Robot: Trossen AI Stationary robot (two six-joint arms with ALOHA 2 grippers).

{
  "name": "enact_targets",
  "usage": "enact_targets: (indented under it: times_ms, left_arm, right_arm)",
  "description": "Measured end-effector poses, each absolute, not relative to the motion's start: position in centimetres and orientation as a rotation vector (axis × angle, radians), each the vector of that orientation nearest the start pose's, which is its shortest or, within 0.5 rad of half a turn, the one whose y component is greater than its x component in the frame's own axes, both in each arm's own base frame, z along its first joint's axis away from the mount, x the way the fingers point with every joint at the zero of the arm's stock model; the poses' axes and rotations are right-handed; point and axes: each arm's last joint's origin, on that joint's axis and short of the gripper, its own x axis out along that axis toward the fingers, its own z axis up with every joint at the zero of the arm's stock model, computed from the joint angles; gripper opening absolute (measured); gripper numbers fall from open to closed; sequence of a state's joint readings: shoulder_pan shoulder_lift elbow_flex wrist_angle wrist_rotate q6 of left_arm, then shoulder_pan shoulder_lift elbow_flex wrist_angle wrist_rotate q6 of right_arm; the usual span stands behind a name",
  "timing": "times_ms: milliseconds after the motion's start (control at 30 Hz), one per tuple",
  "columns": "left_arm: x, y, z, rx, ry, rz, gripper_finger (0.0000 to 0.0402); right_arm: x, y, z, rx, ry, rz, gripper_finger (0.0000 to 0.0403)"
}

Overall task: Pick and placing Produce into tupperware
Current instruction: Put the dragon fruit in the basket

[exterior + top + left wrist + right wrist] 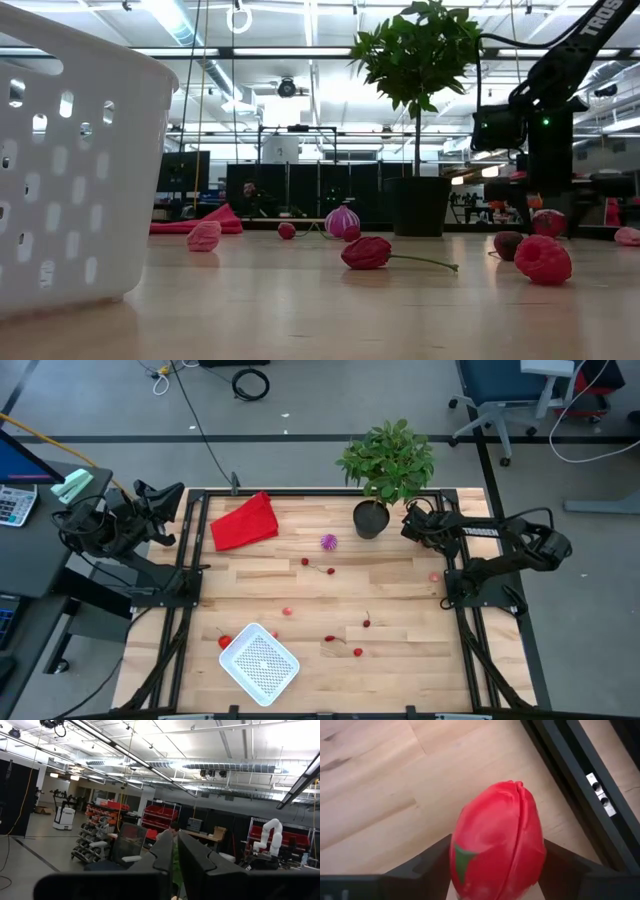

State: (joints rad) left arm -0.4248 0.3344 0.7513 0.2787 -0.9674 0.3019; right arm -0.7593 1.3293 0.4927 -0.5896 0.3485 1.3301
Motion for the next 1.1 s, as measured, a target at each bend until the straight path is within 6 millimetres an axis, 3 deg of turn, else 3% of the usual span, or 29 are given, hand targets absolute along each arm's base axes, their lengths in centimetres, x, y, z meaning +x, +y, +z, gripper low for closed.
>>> enact_targets:
  times_ms: [300,567,1100]
  left_arm:
    - [4.2,0.7,39.8,-0.164,-0.452,0.591,0.0038]
    - [4.2,0.7,39.8,-0.164,-0.452,0.591,0.0028]
    - [4.2,0.7,39.8,-0.166,-0.452,0.59,0.0034]
  right_arm:
    - [12.4,-13.1,12.4,1.234,0.683,-1.73,0.0225]
    - [12.6,-13.0,12.8,1.252,0.71,-1.636,0.0228]
    - [12.0,-11.8,17.4,1.267,0.515,-1.313,0.0228]
